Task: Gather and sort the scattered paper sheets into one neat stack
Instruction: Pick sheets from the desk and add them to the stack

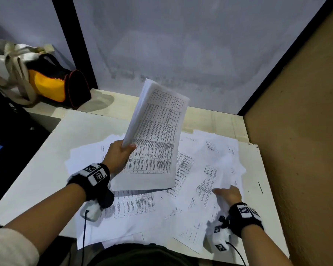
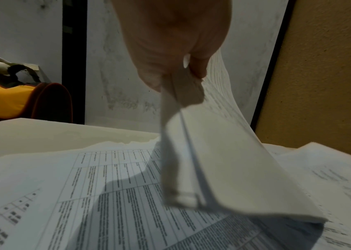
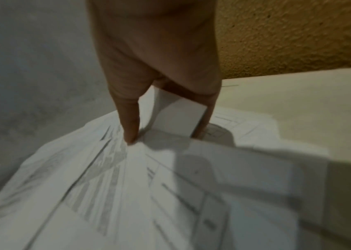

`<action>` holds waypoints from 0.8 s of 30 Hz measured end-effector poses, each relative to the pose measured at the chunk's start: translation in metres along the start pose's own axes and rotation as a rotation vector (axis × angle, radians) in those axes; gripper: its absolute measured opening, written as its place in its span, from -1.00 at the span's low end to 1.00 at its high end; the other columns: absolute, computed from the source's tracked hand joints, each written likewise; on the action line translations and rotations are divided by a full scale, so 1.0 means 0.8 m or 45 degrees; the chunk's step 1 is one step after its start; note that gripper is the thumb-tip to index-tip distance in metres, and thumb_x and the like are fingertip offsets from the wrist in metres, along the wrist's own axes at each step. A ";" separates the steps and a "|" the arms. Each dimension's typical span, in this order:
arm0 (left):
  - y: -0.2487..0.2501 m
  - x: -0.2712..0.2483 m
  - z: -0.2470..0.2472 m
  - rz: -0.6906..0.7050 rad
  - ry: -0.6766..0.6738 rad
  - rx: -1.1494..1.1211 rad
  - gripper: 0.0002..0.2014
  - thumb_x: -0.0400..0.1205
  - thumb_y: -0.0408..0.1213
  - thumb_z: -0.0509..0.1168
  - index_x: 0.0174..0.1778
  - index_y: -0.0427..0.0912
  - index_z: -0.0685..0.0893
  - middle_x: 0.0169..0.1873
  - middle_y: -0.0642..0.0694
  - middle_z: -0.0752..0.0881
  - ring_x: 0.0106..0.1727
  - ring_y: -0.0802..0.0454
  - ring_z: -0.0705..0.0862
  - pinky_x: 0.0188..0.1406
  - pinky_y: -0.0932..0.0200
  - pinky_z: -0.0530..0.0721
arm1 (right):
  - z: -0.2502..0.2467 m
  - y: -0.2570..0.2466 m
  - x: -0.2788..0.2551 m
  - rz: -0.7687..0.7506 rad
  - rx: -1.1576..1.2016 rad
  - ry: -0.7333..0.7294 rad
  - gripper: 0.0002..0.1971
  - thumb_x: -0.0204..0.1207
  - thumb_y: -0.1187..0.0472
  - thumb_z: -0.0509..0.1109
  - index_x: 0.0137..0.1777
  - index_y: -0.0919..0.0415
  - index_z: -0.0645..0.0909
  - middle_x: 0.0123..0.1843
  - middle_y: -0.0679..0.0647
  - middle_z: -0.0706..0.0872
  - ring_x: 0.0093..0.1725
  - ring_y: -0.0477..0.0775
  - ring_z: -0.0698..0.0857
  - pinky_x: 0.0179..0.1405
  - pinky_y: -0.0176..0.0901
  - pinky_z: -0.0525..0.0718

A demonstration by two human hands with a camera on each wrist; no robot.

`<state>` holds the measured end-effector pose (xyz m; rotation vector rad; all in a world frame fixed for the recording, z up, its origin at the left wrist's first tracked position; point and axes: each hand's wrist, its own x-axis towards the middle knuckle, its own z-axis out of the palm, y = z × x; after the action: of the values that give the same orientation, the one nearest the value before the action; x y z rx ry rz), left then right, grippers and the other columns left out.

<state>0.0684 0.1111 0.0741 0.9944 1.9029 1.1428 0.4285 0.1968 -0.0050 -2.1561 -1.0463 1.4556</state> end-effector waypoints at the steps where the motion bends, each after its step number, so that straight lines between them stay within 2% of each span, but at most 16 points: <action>1: 0.000 -0.001 0.001 0.009 -0.002 0.012 -0.70 0.64 -0.28 0.25 -0.40 -0.22 0.40 -0.63 -0.12 0.40 -0.64 0.02 0.34 -0.71 0.23 0.33 | 0.002 0.007 0.007 0.013 0.025 -0.012 0.17 -0.28 0.12 0.78 0.41 0.46 0.37 0.30 0.35 0.61 0.31 0.40 0.59 0.35 0.22 0.54; 3: -0.001 -0.002 0.002 0.017 -0.006 0.008 -0.69 0.64 -0.28 0.25 -0.41 -0.22 0.40 -0.63 -0.12 0.40 -0.64 0.01 0.34 -0.70 0.22 0.34 | 0.010 0.015 0.007 0.051 0.047 -0.032 0.05 0.05 0.29 0.72 0.49 0.54 0.21 0.39 0.42 0.51 0.35 0.40 0.54 0.38 0.17 0.50; 5: -0.003 -0.002 0.004 0.013 -0.018 0.004 -0.69 0.64 -0.28 0.25 -0.41 -0.22 0.40 -0.63 -0.12 0.40 -0.62 0.01 0.35 -0.66 0.21 0.35 | 0.019 0.007 -0.017 0.041 -0.017 -0.122 0.10 0.04 0.23 0.70 0.52 0.54 0.16 0.43 0.37 0.47 0.39 0.38 0.50 0.40 0.16 0.47; 6: -0.003 -0.002 0.006 0.012 -0.027 0.004 -0.69 0.64 -0.28 0.25 -0.41 -0.22 0.40 -0.62 -0.12 0.39 -0.61 0.01 0.34 -0.65 0.21 0.34 | 0.022 0.007 -0.024 0.012 -0.018 -0.175 0.03 0.10 0.23 0.68 0.51 0.53 0.21 0.41 0.30 0.47 0.40 0.35 0.49 0.39 0.12 0.46; 7: -0.003 -0.003 0.009 0.010 -0.035 0.004 -0.70 0.64 -0.28 0.24 -0.40 -0.22 0.40 -0.61 -0.12 0.39 -0.60 0.01 0.34 -0.65 0.21 0.34 | 0.028 0.005 -0.028 0.012 -0.021 -0.167 -0.14 0.25 0.30 0.61 0.47 0.58 0.25 0.32 0.25 0.51 0.36 0.33 0.52 0.32 0.04 0.49; 8: -0.003 -0.003 0.011 0.009 -0.040 0.002 -0.70 0.65 -0.28 0.24 -0.40 -0.21 0.40 -0.60 -0.12 0.39 -0.60 0.01 0.33 -0.64 0.22 0.33 | 0.031 0.004 -0.027 0.008 -0.049 -0.135 -0.40 0.38 0.39 0.52 0.37 0.61 0.39 0.18 0.24 0.56 0.25 0.31 0.58 0.20 0.00 0.52; 9: -0.003 -0.004 0.013 0.007 -0.041 -0.002 -0.70 0.65 -0.28 0.24 -0.40 -0.21 0.39 -0.59 -0.11 0.38 -0.59 0.01 0.33 -0.64 0.23 0.33 | 0.035 0.004 -0.025 -0.011 -0.072 -0.094 -0.55 0.42 0.44 0.46 0.29 0.59 0.50 0.06 0.26 0.62 0.11 0.28 0.63 0.12 0.01 0.57; 11: -0.003 -0.005 0.015 0.010 -0.047 -0.002 -0.70 0.65 -0.28 0.24 -0.40 -0.20 0.40 -0.59 -0.11 0.38 -0.59 0.02 0.33 -0.63 0.23 0.33 | 0.043 0.002 -0.024 -0.054 -0.092 -0.129 -0.73 0.42 0.45 0.45 0.10 0.58 0.61 -0.07 0.27 0.68 -0.13 0.20 0.67 -0.07 -0.04 0.63; 12: -0.002 -0.005 0.016 0.011 -0.055 0.000 -0.71 0.65 -0.27 0.24 -0.40 -0.20 0.40 -0.59 -0.11 0.38 -0.59 0.02 0.33 -0.62 0.23 0.33 | 0.046 0.003 -0.017 -0.087 -0.121 -0.124 -0.78 0.42 0.45 0.45 0.04 0.54 0.63 -0.10 0.26 0.69 -0.19 0.17 0.66 -0.15 -0.09 0.61; 15: -0.001 -0.006 0.016 0.018 -0.068 0.013 -0.70 0.65 -0.26 0.23 -0.40 -0.19 0.40 -0.59 -0.10 0.38 -0.59 0.03 0.33 -0.61 0.23 0.33 | 0.047 -0.009 -0.018 -0.120 -0.271 -0.056 -0.87 0.46 0.38 0.43 -0.05 0.41 0.58 -0.12 0.25 0.65 -0.13 0.18 0.61 -0.15 -0.12 0.52; 18: -0.002 -0.006 0.013 0.017 -0.066 0.004 -0.71 0.65 -0.26 0.23 -0.39 -0.20 0.41 -0.59 -0.10 0.39 -0.60 0.03 0.34 -0.63 0.24 0.34 | 0.040 -0.019 -0.015 -0.163 -0.400 -0.113 -0.95 0.50 0.44 0.33 -0.07 0.38 0.51 -0.07 0.29 0.62 -0.11 0.19 0.59 -0.14 -0.13 0.50; 20: -0.002 -0.005 0.012 0.016 -0.067 0.005 -0.71 0.65 -0.25 0.23 -0.39 -0.21 0.41 -0.59 -0.11 0.39 -0.59 0.02 0.34 -0.61 0.22 0.34 | 0.031 -0.026 -0.013 -0.197 -0.504 -0.088 -0.87 0.54 0.43 0.27 0.05 0.38 0.55 0.04 0.30 0.65 0.00 0.22 0.62 -0.09 -0.16 0.49; 22: -0.002 -0.005 0.011 0.011 -0.053 0.014 -0.71 0.65 -0.25 0.24 -0.39 -0.20 0.41 -0.58 -0.12 0.40 -0.58 0.01 0.34 -0.60 0.21 0.34 | 0.016 -0.038 -0.012 -0.244 -0.674 -0.021 -0.70 0.57 0.36 0.27 0.27 0.45 0.54 0.25 0.35 0.64 0.23 0.28 0.62 0.06 -0.13 0.52; 24: -0.004 -0.004 0.009 0.007 -0.039 0.003 -0.72 0.64 -0.25 0.24 -0.38 -0.21 0.43 -0.57 -0.12 0.40 -0.57 0.01 0.35 -0.59 0.19 0.35 | -0.004 -0.054 -0.011 -0.286 -0.738 0.066 -0.64 0.58 0.33 0.28 0.32 0.51 0.50 0.33 0.39 0.60 0.31 0.33 0.58 0.16 -0.10 0.51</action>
<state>0.0753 0.1098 0.0694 1.0140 1.8787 1.1223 0.4131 0.2193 0.0294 -2.3156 -1.7967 1.0745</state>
